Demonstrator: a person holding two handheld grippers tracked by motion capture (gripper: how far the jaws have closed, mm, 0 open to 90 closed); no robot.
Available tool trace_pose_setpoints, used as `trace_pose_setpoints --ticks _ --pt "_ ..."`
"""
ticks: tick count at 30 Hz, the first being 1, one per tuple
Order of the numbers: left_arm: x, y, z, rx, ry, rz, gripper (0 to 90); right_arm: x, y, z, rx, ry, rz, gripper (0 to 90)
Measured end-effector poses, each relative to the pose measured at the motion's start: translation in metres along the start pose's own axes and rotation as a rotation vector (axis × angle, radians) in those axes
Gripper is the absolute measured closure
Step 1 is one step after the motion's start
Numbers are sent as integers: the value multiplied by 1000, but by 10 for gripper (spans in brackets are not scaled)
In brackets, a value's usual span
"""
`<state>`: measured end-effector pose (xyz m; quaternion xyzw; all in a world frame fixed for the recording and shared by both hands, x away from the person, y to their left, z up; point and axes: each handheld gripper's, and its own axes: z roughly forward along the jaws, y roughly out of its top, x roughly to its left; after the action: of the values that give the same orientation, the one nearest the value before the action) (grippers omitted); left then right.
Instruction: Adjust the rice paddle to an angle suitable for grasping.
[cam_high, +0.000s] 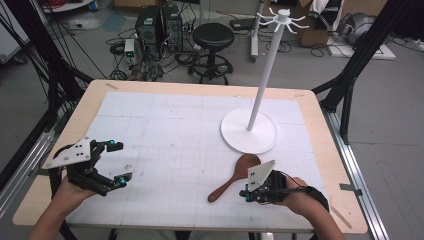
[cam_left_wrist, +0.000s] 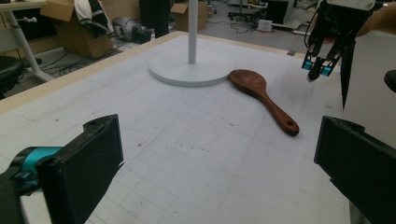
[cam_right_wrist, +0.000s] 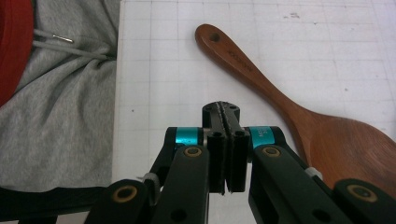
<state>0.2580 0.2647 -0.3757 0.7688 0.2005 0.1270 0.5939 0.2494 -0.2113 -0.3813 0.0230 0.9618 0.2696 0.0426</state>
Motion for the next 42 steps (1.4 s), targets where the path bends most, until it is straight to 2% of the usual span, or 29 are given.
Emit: trace_pose_setpoints --ticks 10,16,21,42 --pt "0 0 0 -2 -1 0 17 -2 13 18 43 38 -47 894" --pt "1 0 0 -8 1 -2 17 0 21 23 85 29 -64 894" --pt "1 0 1 -3 1 1 17 -1 27 32 111 46 -83 894" --pt "1 0 -2 -16 4 -5 17 -4 45 60 178 103 -105 895"
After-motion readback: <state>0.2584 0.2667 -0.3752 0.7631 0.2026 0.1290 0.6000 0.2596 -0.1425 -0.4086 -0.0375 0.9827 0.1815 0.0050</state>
